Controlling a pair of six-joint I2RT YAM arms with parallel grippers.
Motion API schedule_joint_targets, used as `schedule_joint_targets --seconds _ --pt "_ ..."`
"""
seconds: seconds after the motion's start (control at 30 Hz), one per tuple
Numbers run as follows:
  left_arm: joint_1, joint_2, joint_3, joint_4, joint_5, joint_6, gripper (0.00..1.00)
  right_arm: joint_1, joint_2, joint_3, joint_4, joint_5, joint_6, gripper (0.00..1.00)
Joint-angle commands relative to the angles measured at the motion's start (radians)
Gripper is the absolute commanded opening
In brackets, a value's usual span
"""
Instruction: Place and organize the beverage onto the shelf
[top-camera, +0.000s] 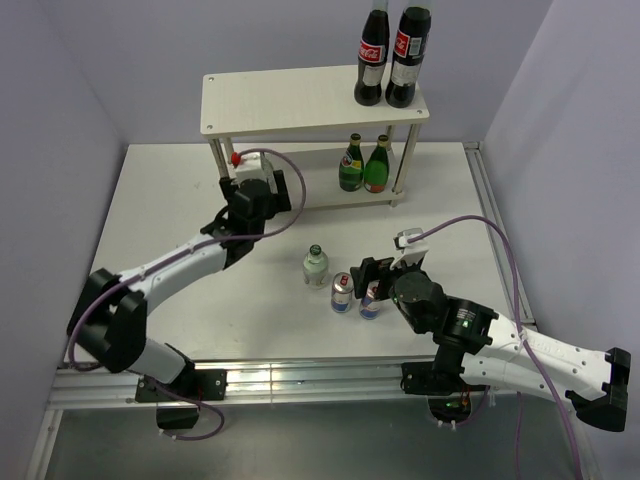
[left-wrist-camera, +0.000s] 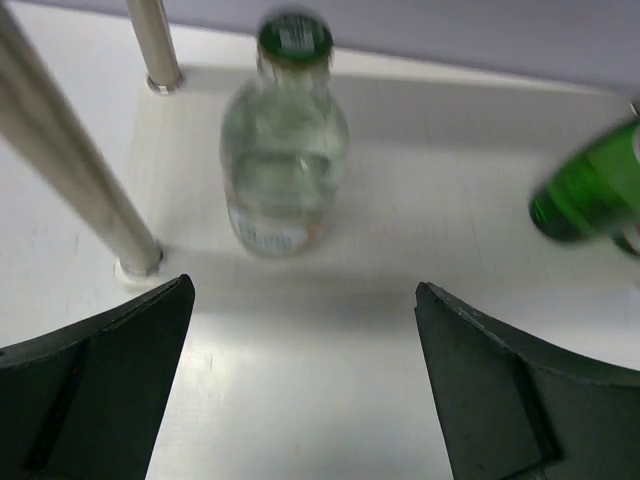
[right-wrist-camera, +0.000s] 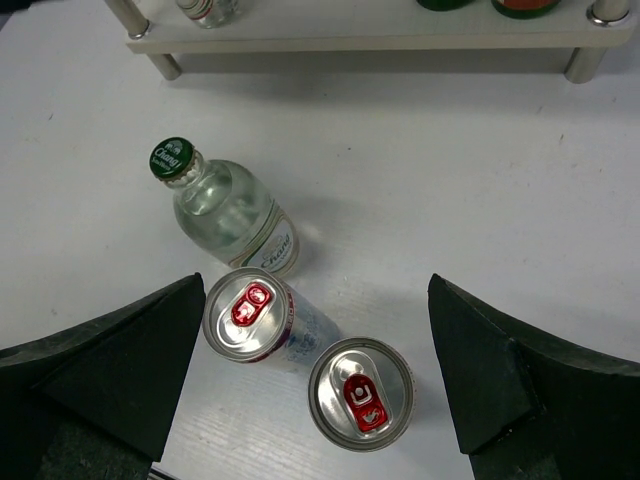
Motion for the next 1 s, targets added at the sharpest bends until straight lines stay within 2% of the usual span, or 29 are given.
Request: schedule_joint_targets --seconds 0.0,0.13,0.2,0.27,0.4,0.53,0.73,0.97 --pt "-0.077 -0.133 -0.119 -0.027 0.053 -0.036 0.99 0.008 -0.011 -0.002 0.008 0.033 0.01 0.99" --pt "-0.215 -0.259 -0.253 -0.046 0.045 -0.076 0.99 0.006 -0.006 -0.001 0.004 0.044 0.012 1.0" --pt "-0.29 -0.331 -0.332 -0.032 0.096 -0.099 0.99 0.006 -0.006 -0.001 0.004 0.05 0.012 1.0" --pt "-0.381 -0.402 -0.43 0.041 0.111 -0.119 0.99 0.008 -0.006 0.002 0.001 0.058 0.012 1.0" --pt "-0.482 -0.465 -0.558 0.126 0.111 -0.173 0.99 0.006 -0.004 0.001 0.003 0.067 0.012 1.0" --pt "-0.513 -0.448 -0.622 0.19 0.11 -0.188 0.99 0.006 -0.006 0.001 -0.002 0.07 0.018 0.99" --pt "-0.548 -0.382 -0.632 0.285 0.07 -0.179 0.99 0.006 -0.015 -0.007 -0.008 0.07 0.027 1.0" --pt "-0.551 -0.188 -0.557 0.379 -0.025 -0.135 0.99 0.006 -0.018 -0.007 -0.009 0.07 0.027 0.99"
